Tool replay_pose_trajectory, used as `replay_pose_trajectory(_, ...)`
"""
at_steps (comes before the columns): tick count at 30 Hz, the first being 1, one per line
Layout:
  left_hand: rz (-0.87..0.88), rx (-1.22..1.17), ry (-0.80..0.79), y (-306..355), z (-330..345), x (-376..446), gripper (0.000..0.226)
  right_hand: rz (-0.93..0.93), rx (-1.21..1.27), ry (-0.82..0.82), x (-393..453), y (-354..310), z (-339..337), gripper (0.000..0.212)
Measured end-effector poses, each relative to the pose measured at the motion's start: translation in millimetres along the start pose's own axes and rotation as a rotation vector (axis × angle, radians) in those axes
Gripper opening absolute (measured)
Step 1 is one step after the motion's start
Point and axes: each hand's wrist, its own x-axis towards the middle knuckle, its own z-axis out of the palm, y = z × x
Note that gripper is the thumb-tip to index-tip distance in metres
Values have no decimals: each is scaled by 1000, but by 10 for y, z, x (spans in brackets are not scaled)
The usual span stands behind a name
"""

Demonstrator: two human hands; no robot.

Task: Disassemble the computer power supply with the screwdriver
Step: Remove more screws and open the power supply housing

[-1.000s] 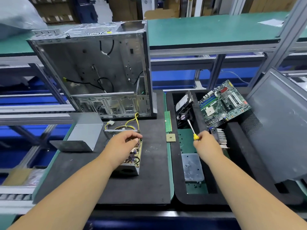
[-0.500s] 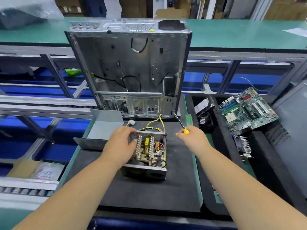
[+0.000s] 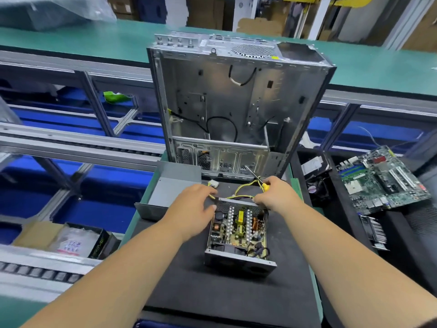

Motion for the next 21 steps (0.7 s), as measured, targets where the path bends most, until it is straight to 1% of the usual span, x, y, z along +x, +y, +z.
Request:
replay_pose_trajectory(4,14,-8,-21,-31,-6,98,39,10,14,-90,93,-76,24,85)
replay_pose_trajectory(6,24,-10,-38,-26,2,144,38,5,30,-89,134,-81,29,83)
replay_pose_trajectory(7,32,-7,-48,-20,10,161,38,-2,34,-73,145,-70,21,77)
replay_pose_trajectory(10,68,23,-86,-4,45,206,39,-41,30,-48,138,19,-31,42)
replay_pose_trajectory(11,76,36,-99,2,57,221,40,-55,26,-48,128,62,-51,34)
replay_pose_trajectory(12,84,52,-112,11,69,236,40,-68,26,-46,114,103,-70,31)
replay_pose_trajectory(14,93,86,-139,30,93,271,42,-90,43,-30,94,191,-102,38)
replay_pose_trajectory(15,92,101,-158,39,108,287,42,-104,42,-22,75,226,-124,38)
replay_pose_trajectory(17,90,113,-199,56,141,303,42,-138,32,-22,31,296,-164,28)
replay_pose_trajectory(19,92,106,-214,73,178,311,40,-173,28,-8,2,373,-199,12)
replay_pose_trajectory(21,83,119,-191,100,215,327,35,-191,37,8,-49,423,-235,12)
